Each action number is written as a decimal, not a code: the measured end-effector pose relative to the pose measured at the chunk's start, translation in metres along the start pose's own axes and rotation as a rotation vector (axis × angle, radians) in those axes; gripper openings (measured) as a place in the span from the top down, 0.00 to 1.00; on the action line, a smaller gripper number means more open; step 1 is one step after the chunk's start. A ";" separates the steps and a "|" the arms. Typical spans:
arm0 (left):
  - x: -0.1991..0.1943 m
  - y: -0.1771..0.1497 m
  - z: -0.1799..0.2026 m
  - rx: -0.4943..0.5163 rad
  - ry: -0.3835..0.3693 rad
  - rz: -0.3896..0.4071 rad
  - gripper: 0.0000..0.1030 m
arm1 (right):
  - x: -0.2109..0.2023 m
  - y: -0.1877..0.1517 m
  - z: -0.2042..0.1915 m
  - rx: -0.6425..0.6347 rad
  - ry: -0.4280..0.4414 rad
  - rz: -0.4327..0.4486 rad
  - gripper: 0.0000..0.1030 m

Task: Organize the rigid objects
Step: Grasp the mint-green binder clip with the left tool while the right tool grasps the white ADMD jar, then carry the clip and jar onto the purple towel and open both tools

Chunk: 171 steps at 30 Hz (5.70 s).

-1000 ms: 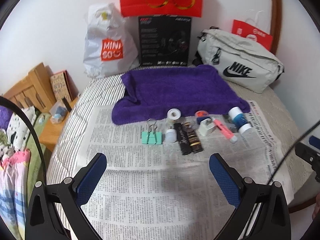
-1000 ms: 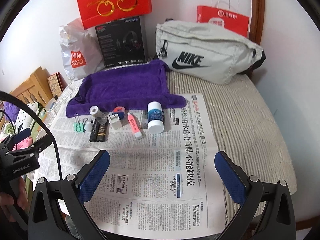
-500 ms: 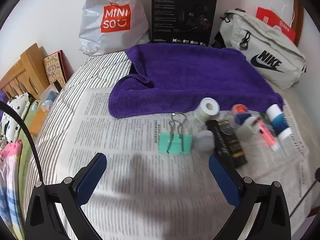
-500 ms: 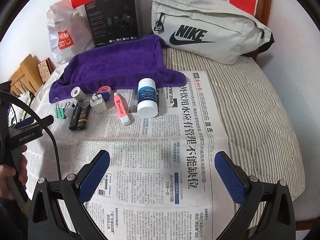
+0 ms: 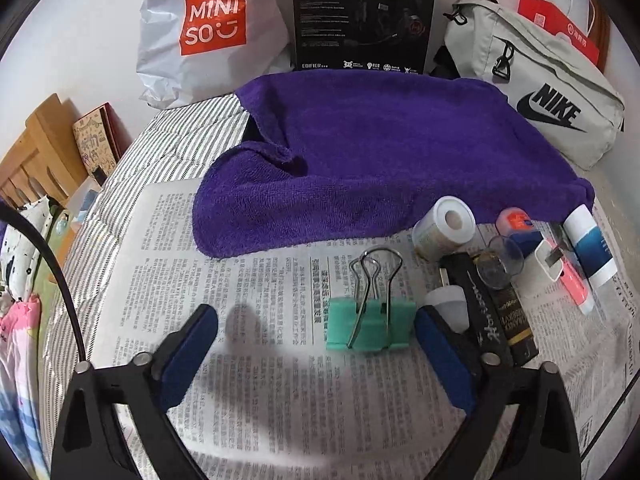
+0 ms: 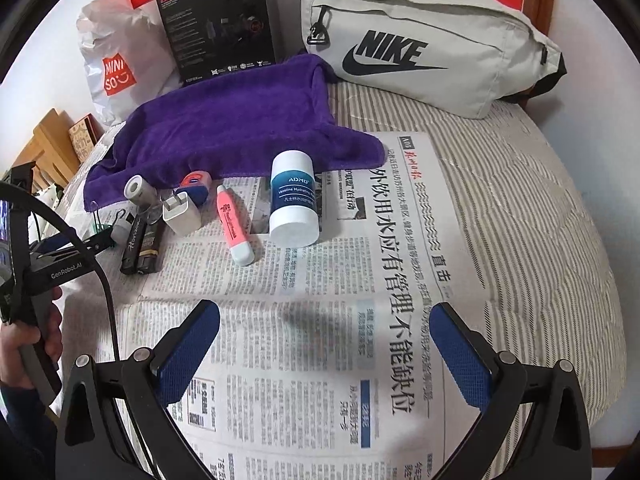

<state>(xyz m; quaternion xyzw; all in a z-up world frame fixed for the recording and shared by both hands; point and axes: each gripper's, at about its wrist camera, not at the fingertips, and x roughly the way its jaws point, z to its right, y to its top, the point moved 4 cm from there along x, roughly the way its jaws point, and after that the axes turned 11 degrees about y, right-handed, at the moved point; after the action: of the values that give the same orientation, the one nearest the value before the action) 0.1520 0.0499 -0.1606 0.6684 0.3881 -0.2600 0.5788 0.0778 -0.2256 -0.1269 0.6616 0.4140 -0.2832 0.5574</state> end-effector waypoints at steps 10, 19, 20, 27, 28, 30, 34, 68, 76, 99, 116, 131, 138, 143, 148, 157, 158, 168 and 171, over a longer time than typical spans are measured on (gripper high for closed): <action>0.001 -0.004 0.005 0.003 -0.027 0.011 0.22 | 0.010 0.007 0.006 0.015 0.039 0.017 0.00; -0.006 -0.008 0.009 0.031 -0.052 0.022 0.47 | 0.016 0.011 0.018 0.052 0.074 0.016 0.00; -0.007 -0.008 0.010 0.031 -0.055 0.024 0.56 | 0.017 0.012 0.019 0.052 0.077 0.015 0.00; -0.008 -0.008 0.012 0.042 -0.049 0.031 0.62 | 0.026 0.041 0.020 0.012 0.058 0.039 0.02; -0.008 -0.008 0.012 0.044 -0.048 0.032 0.62 | 0.030 0.046 0.019 0.006 0.067 0.041 0.02; -0.007 -0.008 0.012 0.042 -0.048 0.030 0.62 | 0.041 0.056 0.015 -0.007 0.084 0.027 0.07; -0.007 -0.008 0.012 0.045 -0.053 0.029 0.62 | 0.063 0.066 0.006 -0.028 0.100 -0.007 0.18; -0.017 -0.008 -0.015 0.005 -0.074 0.023 0.62 | 0.059 0.049 0.001 -0.076 0.084 -0.040 0.65; -0.029 -0.001 -0.020 -0.003 -0.093 0.031 0.62 | 0.049 0.051 -0.008 -0.104 0.110 -0.028 0.65; -0.050 0.070 -0.024 0.045 -0.112 0.088 0.62 | 0.040 0.117 -0.032 -0.144 0.164 0.037 0.65; 0.005 0.138 -0.007 0.038 -0.135 0.079 0.62 | 0.091 0.184 -0.038 -0.137 0.179 0.045 0.65; 0.076 0.162 0.007 0.057 -0.115 0.013 0.62 | 0.173 0.216 -0.030 -0.126 0.143 -0.058 0.65; 0.095 0.165 0.013 0.065 -0.113 -0.025 0.62 | 0.183 0.217 -0.029 -0.125 0.128 -0.059 0.65; 0.102 0.163 0.018 0.078 -0.103 -0.049 0.62 | 0.186 0.218 -0.033 -0.154 0.118 -0.062 0.65; 0.102 0.158 0.021 0.095 -0.083 -0.050 0.62 | 0.183 0.216 -0.032 -0.165 0.131 -0.058 0.63; 0.097 0.147 0.019 0.089 -0.075 -0.068 0.45 | 0.170 0.200 -0.028 -0.157 0.134 -0.073 0.52; 0.096 0.145 0.019 0.088 -0.074 -0.070 0.43 | 0.166 0.197 -0.028 -0.148 0.126 -0.077 0.52; 0.055 0.129 0.014 0.066 -0.070 -0.032 0.40 | 0.101 0.165 -0.023 -0.126 0.119 -0.018 0.46; 0.033 0.124 0.010 0.074 -0.077 0.000 0.40 | 0.081 0.149 -0.021 -0.120 0.118 -0.006 0.46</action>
<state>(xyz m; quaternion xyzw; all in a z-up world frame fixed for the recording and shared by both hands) 0.2734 0.0432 -0.1173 0.6789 0.3557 -0.2999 0.5680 0.2455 -0.1916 -0.1153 0.6413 0.4643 -0.2203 0.5697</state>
